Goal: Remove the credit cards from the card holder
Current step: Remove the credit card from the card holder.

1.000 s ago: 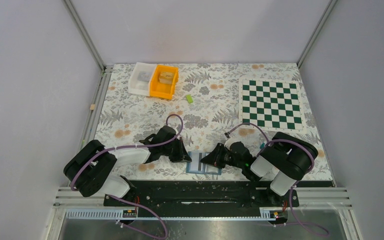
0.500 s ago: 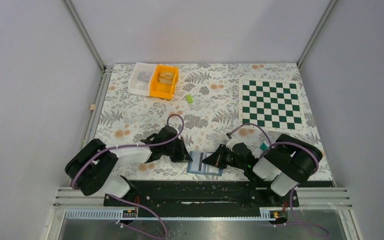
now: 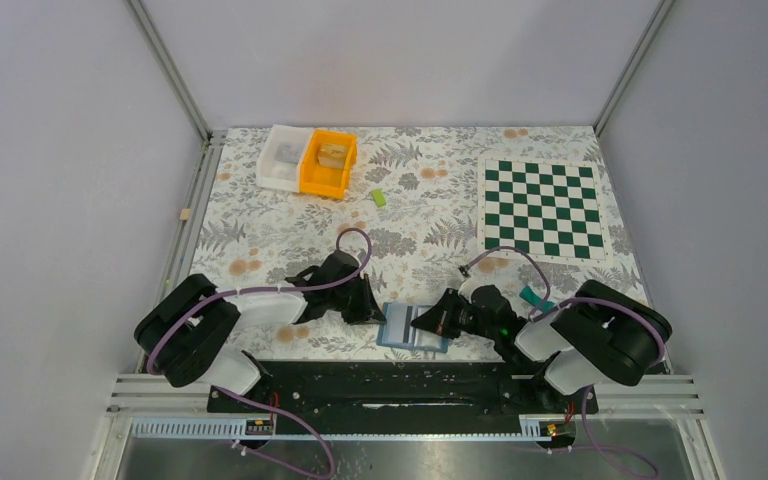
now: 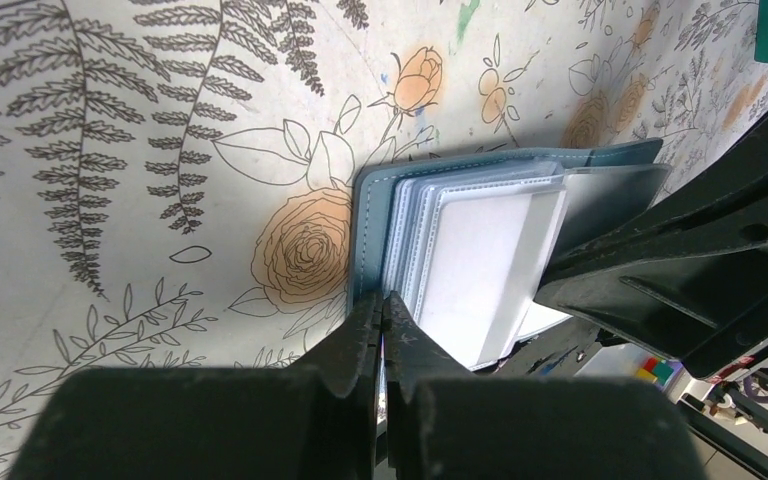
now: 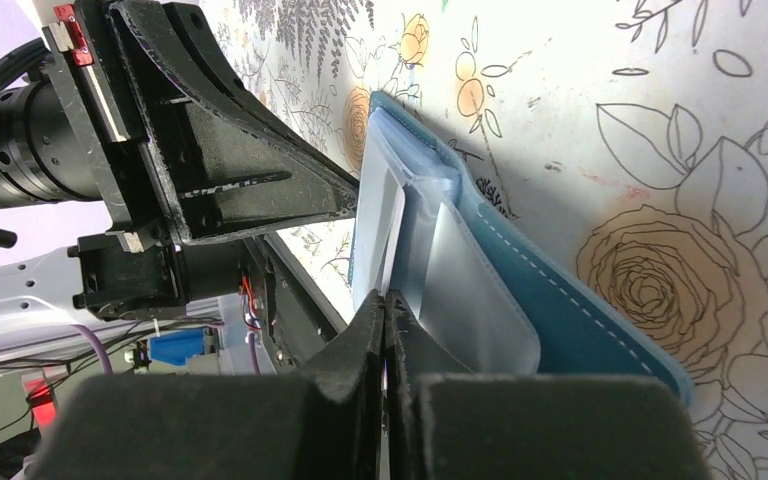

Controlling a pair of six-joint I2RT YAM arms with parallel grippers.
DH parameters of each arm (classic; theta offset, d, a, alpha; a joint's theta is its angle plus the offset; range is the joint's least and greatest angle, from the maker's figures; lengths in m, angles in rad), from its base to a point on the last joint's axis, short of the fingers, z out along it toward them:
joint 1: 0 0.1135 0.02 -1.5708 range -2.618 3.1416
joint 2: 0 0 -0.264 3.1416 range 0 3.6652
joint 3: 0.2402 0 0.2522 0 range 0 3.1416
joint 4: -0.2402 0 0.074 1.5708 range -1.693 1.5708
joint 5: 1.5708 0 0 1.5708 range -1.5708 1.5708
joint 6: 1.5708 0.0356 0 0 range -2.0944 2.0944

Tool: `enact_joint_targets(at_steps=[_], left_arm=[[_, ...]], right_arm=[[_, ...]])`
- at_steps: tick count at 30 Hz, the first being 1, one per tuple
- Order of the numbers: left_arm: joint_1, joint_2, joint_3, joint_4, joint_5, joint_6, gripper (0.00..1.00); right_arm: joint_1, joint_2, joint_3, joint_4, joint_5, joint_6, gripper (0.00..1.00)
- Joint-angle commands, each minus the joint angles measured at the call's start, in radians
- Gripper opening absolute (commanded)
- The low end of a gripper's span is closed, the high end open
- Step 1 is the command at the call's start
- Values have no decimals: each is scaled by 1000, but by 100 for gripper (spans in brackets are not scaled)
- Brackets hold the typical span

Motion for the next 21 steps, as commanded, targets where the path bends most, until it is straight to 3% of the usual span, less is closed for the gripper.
enact_joint_targets(at_steps=[1, 11, 21], left_arm=[[-6, 56, -38, -157, -140, 47, 0], [-6, 70, -34, -163, -148, 50, 0], [-6, 67, -30, -159, -144, 47, 0]], right_arm=[[-15, -57, 1, -48, -31, -38, 0], [-36, -243, -11, -279, 12, -75, 0], [-47, -605, 24, -750, 138, -161, 0]])
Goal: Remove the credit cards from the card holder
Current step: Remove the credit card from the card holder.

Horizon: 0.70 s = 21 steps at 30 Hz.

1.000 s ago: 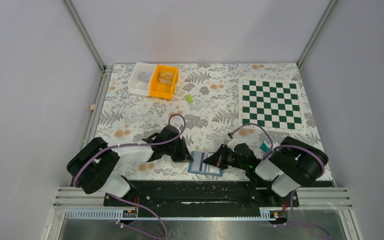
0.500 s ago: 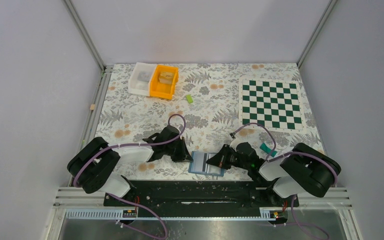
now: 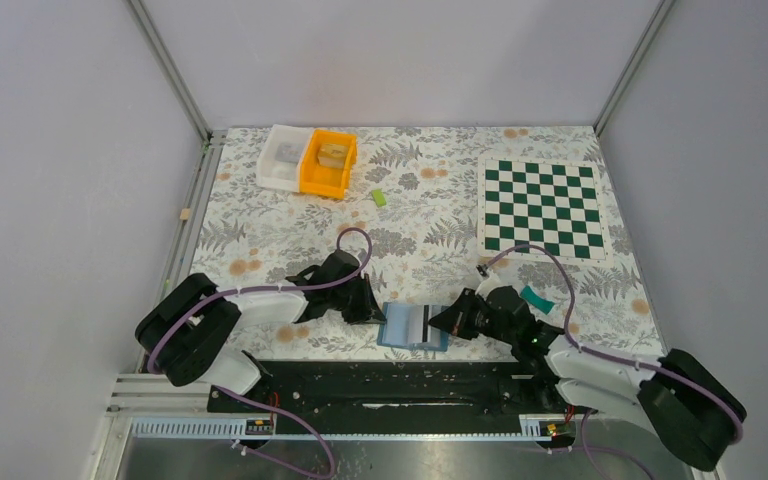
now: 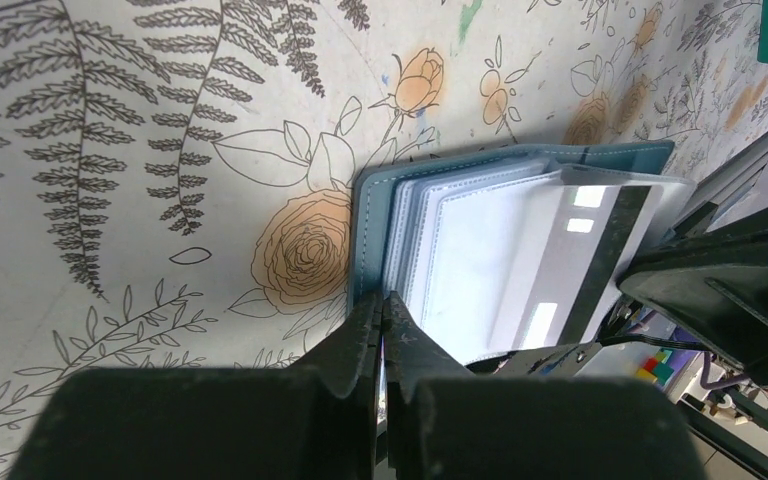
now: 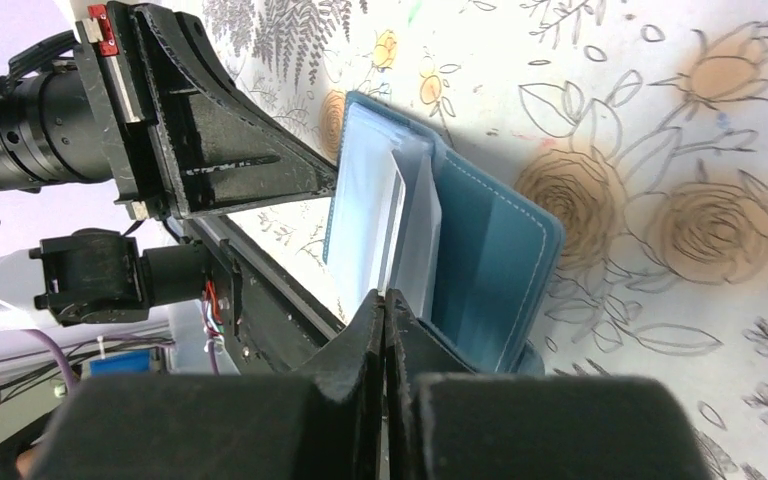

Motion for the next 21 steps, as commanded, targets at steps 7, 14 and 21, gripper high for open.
enact_joint_targets(at_steps=[7, 14, 21], left_arm=[[-16, -84, 13, -170, -116, 78, 18], [-27, -208, 129, -236, -172, 183, 35], [-114, -313, 154, -199, -219, 289, 45]], right_arm=[[-11, -258, 102, -422, 108, -64, 0], [-11, -263, 146, -453, 94, -45, 0], [-11, -257, 174, -450, 87, -21, 0]])
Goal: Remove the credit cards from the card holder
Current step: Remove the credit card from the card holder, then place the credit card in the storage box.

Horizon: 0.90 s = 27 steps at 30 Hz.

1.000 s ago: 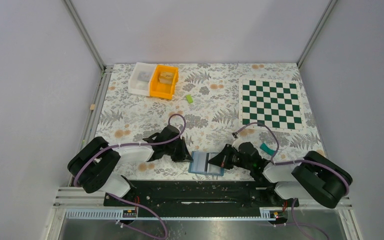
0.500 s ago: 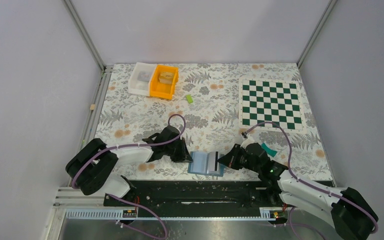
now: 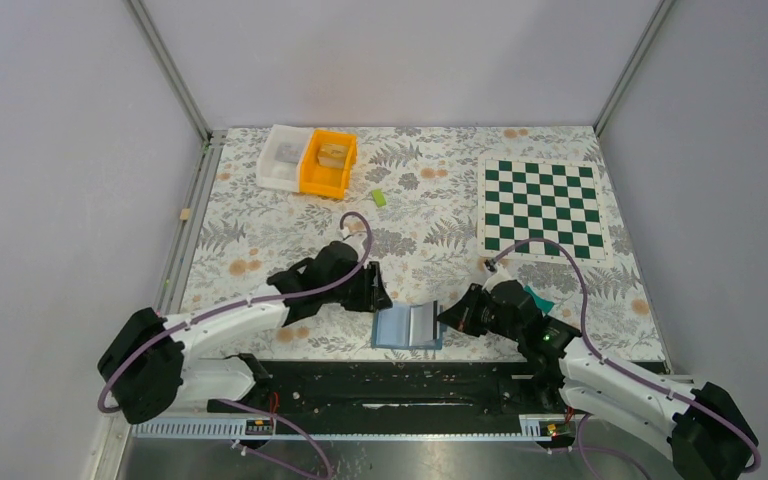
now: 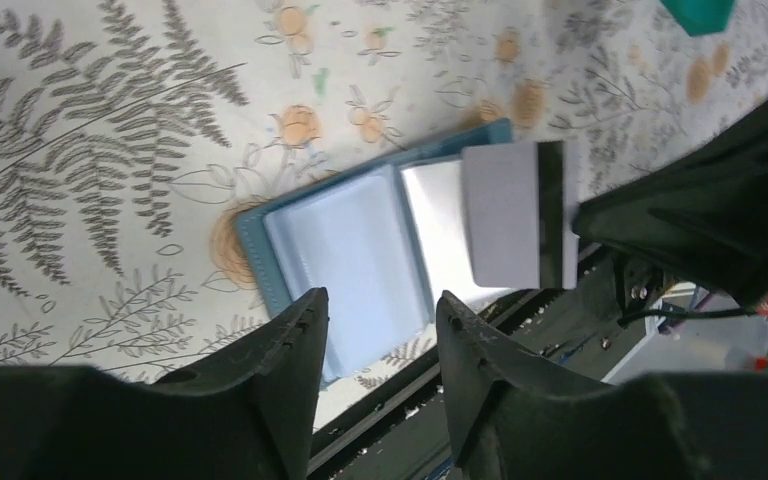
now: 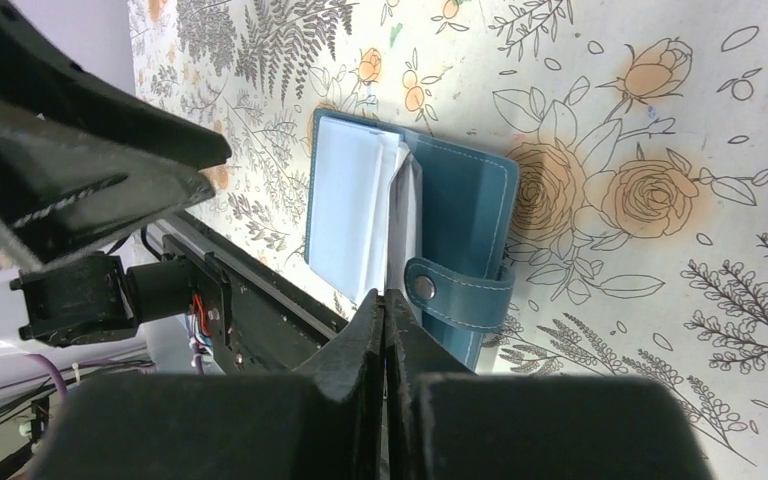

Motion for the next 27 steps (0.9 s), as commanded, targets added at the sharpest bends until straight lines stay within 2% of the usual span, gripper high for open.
enact_joint_targets(at_steps=[1, 4, 9, 12, 21, 27], left_arm=[[-92, -112, 31, 46, -109, 135, 46], [-198, -198, -1, 151, -236, 253, 49], [-399, -278, -190, 500, -396, 521, 48], [-486, -270, -271, 664, -456, 604, 51], [-671, -64, -294, 921, -683, 793, 58], [-731, 82, -285, 1059, -742, 861, 61]], right_arm=[[-7, 2, 64, -6, 1, 33, 0], [-7, 24, 77, -5, -5, 63, 0], [-7, 63, 71, 29, -11, 121, 0], [-7, 62, 64, 37, -8, 140, 0], [-7, 24, 46, 61, -13, 206, 0], [-7, -12, 42, 50, -14, 227, 0]])
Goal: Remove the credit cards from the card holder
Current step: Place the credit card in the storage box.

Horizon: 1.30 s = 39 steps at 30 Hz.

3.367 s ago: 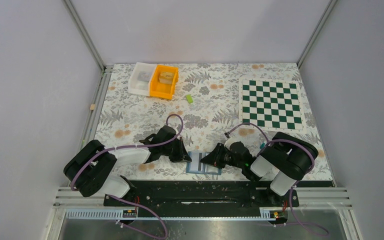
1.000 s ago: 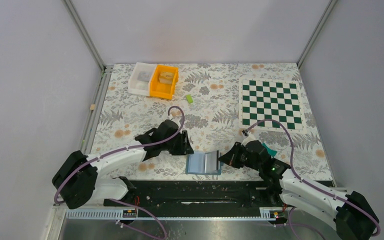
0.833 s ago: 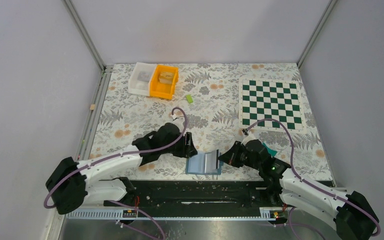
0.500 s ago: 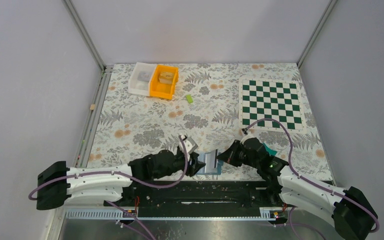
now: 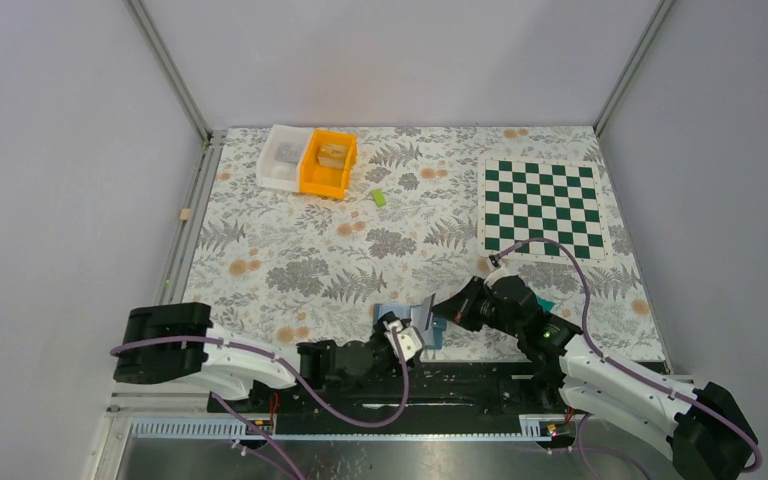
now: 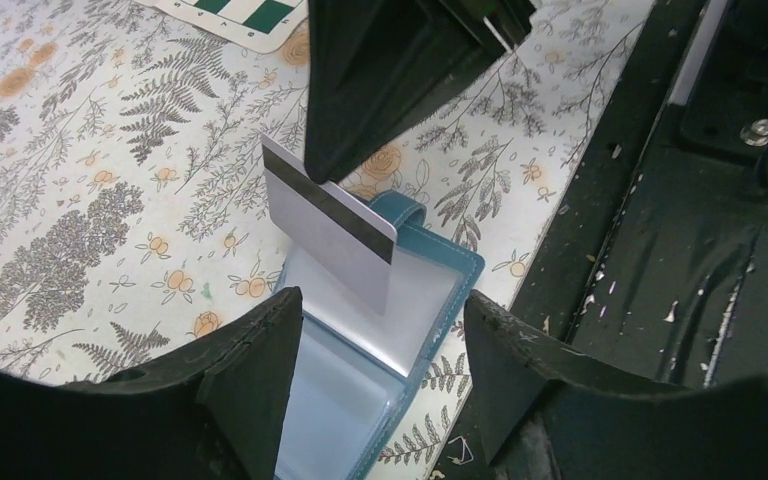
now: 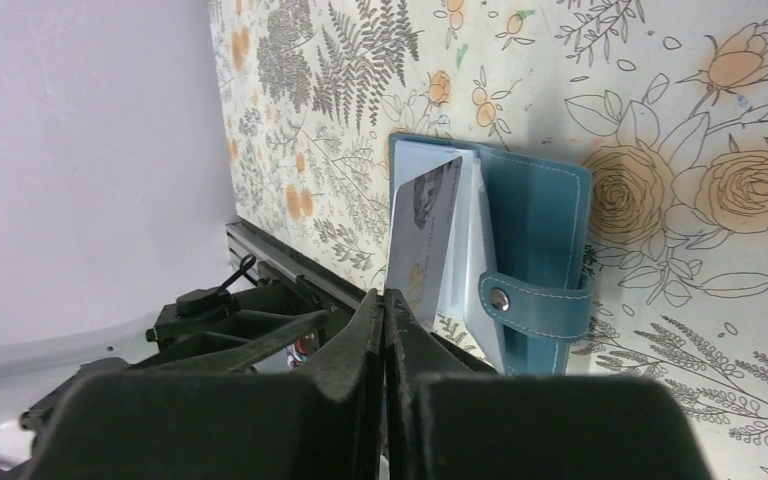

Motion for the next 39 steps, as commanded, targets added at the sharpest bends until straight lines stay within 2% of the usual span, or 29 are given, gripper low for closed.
enact_joint_targets(at_steps=[1, 12, 15, 17, 18, 20, 23, 26, 32, 39], left_arm=[[-25, 68, 17, 214, -99, 72, 61], [-27, 225, 82, 254, -110, 67, 62], [-27, 246, 71, 284, -105, 16, 62], [-23, 220, 44, 295, -119, -40, 63], [-16, 192, 42, 233, -127, -86, 63], [24, 123, 62, 55, -112, -210, 61], [174, 18, 63, -128, 56, -434, 52], [296, -46, 30, -176, 198, -549, 46], [405, -23, 81, -262, 390, -633, 36], [438, 134, 99, -168, 528, -688, 25]], right_arm=[[-6, -32, 3, 18, -12, 32, 0], [-6, -37, -15, 32, -8, 46, 0], [-7, -41, -17, 27, -4, 25, 0], [-6, -47, -7, 7, 0, -44, 0], [-6, -50, 0, -3, -2, -79, 0], [-6, -53, 11, -10, -2, -131, 6], [-6, -26, 32, -24, -1, -199, 18], [-6, 42, 45, -8, -15, -241, 25], [-6, 216, 58, 100, -80, -270, 32], [-6, 325, 89, 120, -71, -316, 36]])
